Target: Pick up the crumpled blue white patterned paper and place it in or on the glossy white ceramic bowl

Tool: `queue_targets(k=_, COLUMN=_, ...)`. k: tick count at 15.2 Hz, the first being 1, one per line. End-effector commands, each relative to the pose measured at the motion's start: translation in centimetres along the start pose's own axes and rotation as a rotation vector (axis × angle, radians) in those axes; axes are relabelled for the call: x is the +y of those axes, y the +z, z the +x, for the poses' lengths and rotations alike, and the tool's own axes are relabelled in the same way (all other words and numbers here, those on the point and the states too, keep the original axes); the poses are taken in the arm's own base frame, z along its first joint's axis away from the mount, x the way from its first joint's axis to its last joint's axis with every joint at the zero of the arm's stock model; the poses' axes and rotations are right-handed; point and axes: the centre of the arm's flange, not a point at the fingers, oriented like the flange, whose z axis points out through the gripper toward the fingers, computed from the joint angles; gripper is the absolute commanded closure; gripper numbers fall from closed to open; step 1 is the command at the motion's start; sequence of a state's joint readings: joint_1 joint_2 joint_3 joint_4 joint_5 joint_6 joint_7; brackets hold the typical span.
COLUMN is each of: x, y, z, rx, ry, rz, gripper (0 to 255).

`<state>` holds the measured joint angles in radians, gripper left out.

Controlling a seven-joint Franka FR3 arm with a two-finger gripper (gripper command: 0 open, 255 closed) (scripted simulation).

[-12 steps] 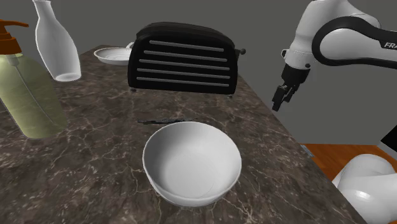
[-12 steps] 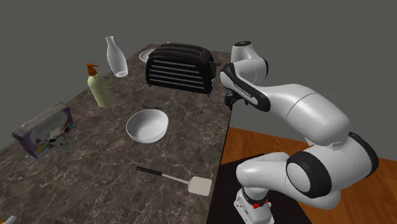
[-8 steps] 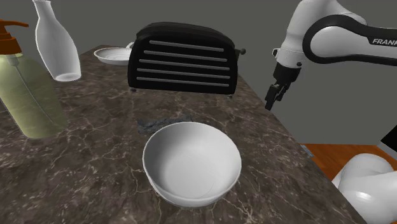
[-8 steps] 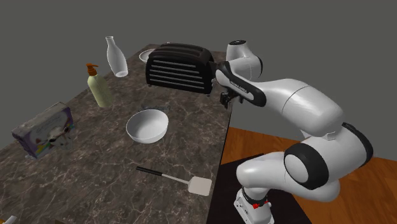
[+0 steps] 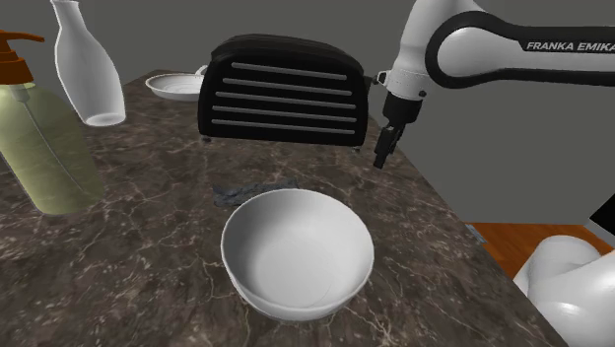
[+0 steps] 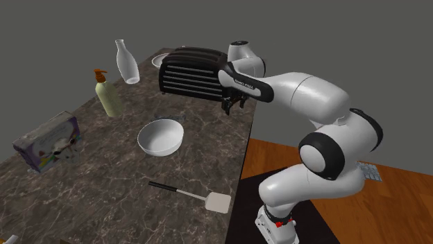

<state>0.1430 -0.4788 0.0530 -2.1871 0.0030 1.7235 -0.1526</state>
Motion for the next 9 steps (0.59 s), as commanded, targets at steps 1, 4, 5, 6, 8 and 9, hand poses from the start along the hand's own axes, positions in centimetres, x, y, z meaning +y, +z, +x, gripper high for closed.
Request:
queue_targets(k=1, x=-1.3, y=0.0, z=1.9, rx=0.007, ry=-0.06, rz=0.022, gripper=0)
queue_targets(k=4, x=-3.6, y=-0.1, z=4.6, rx=0.017, ry=-0.147, rz=0.053, gripper=0)
queue_targets(k=5, x=-4.4, y=-0.1, z=5.5, rx=0.021, ry=-0.176, rz=0.063, gripper=0)
queue_targets(k=6, x=-5.2, y=-0.2, z=6.3, rx=0.024, ry=-0.205, rz=0.073, gripper=0)
queue_targets(k=8, x=-6.9, y=-0.3, z=7.9, rx=0.031, ry=-0.264, rz=0.094, gripper=0)
queue_targets(k=9, x=-7.8, y=-0.4, z=8.7, rx=0.034, ry=-0.293, rz=0.105, gripper=0)
